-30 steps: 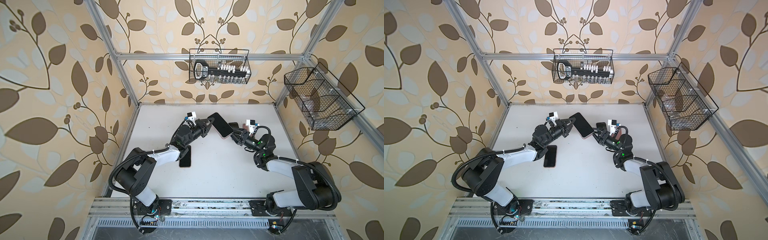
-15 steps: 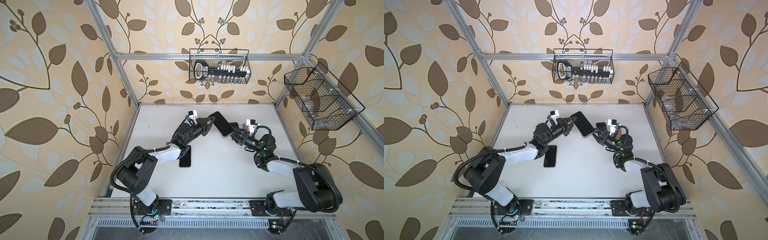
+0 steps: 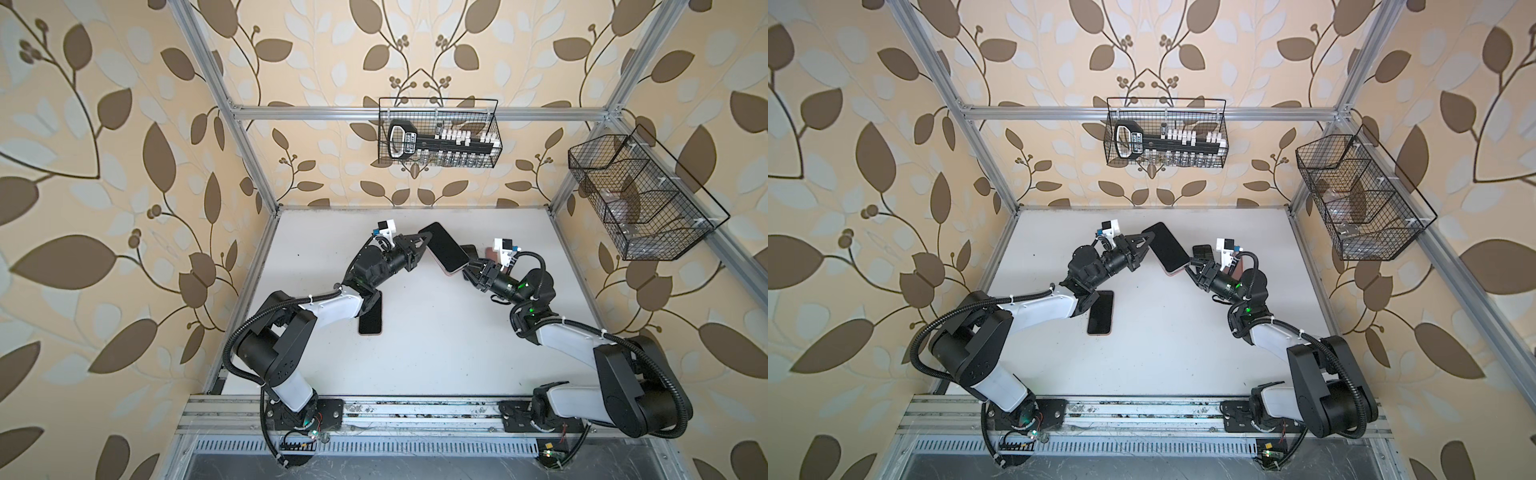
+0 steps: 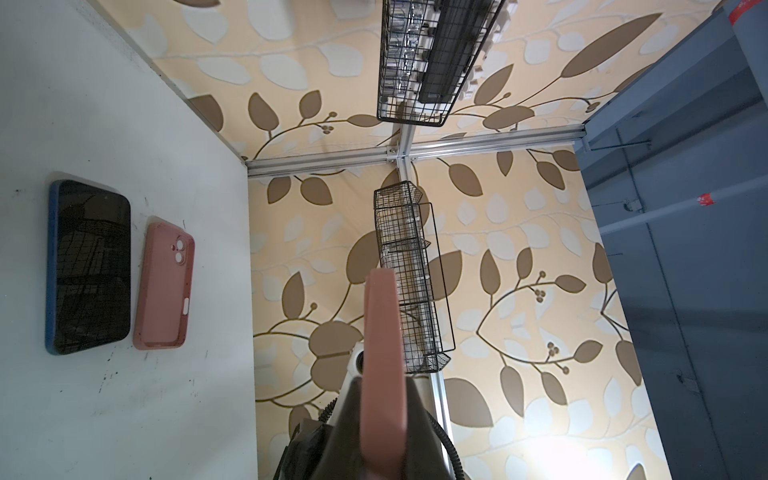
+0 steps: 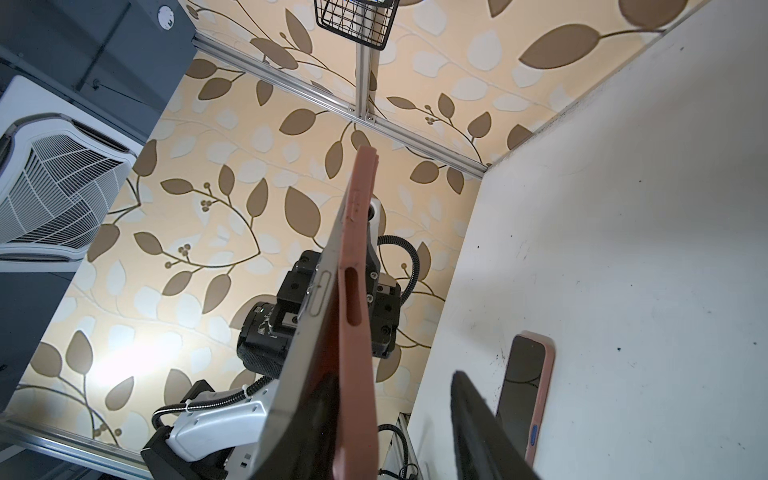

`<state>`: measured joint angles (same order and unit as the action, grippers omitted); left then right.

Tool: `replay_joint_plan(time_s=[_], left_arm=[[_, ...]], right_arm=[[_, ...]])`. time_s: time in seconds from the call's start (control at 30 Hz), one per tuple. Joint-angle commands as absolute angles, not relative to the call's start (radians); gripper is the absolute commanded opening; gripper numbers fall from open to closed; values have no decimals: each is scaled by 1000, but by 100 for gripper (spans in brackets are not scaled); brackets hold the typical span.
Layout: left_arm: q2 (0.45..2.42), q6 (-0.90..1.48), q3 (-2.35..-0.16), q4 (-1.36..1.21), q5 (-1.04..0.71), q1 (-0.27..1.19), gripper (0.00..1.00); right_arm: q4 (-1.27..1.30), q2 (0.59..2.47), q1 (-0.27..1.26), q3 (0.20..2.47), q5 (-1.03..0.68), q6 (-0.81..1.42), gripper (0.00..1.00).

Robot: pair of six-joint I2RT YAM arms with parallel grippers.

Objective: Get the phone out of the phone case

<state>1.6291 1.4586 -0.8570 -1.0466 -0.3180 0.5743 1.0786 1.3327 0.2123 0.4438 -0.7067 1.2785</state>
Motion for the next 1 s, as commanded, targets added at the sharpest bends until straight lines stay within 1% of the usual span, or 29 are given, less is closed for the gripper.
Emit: replay_joint_plan(time_s=[0.0, 0.13, 0.23, 0.4, 0.5, 0.6, 0.7, 0.77, 0.97], left_arm=[[1627, 1455, -913, -1160, -306, 563, 0], [1637, 1452, -911, -1158, -305, 563, 0], [1641, 1452, -911, -1156, -298, 563, 0], [1650, 1448, -910, -1148, -292, 563, 0], [1652, 1446, -908, -1145, -290, 562, 0], [1656, 1445, -905, -1144, -288, 563, 0], [1660, 1446, -904, -1143, -291, 563, 7], [1661, 1448, -904, -1143, -293, 563, 15], [1661, 1448, -898, -1143, -293, 564, 32]], right_arm=[[1101, 1302, 222, 438, -728, 1282, 40], [1101, 1300, 222, 433, -730, 1282, 33], [1101, 1299, 222, 431, -731, 1284, 30], [1102, 1297, 221, 433, -731, 1290, 22], [1102, 1295, 221, 434, -730, 1293, 14], [1110, 1294, 220, 433, -726, 1303, 9], [1118, 1288, 218, 430, -714, 1313, 6], [1133, 1287, 217, 427, -704, 1323, 4], [1181, 1292, 210, 417, -683, 1364, 2]])
